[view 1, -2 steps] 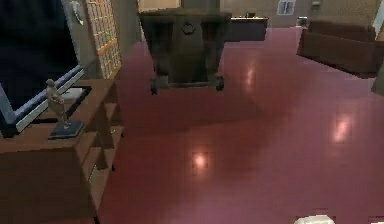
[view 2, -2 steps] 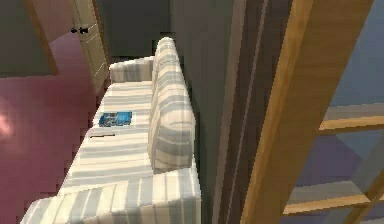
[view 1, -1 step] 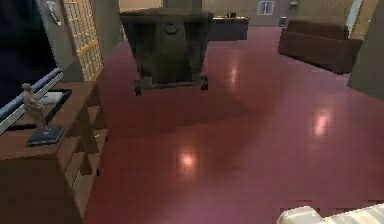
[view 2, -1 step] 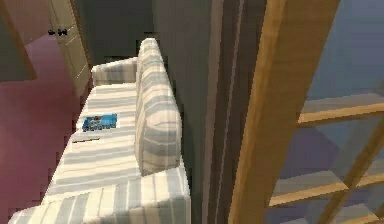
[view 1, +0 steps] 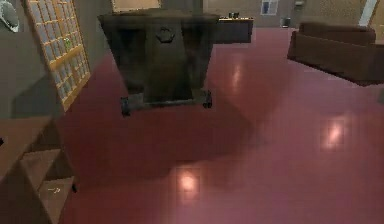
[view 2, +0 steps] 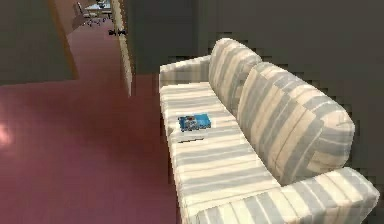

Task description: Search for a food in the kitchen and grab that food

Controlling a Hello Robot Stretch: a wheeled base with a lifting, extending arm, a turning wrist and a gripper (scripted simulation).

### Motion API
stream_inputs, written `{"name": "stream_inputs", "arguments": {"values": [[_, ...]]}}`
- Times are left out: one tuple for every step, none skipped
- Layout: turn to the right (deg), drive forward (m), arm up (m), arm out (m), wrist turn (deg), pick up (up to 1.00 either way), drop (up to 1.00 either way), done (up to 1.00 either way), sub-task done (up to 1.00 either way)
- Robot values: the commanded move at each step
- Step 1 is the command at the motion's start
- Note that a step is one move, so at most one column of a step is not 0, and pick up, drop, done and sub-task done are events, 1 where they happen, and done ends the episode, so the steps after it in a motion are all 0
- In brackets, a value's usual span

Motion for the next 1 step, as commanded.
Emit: {"name": "stream_inputs", "arguments": {"values": [[12.0,0.00,0.00,0.00,0.0,0.00,0.00,0.00,0.00]]}}
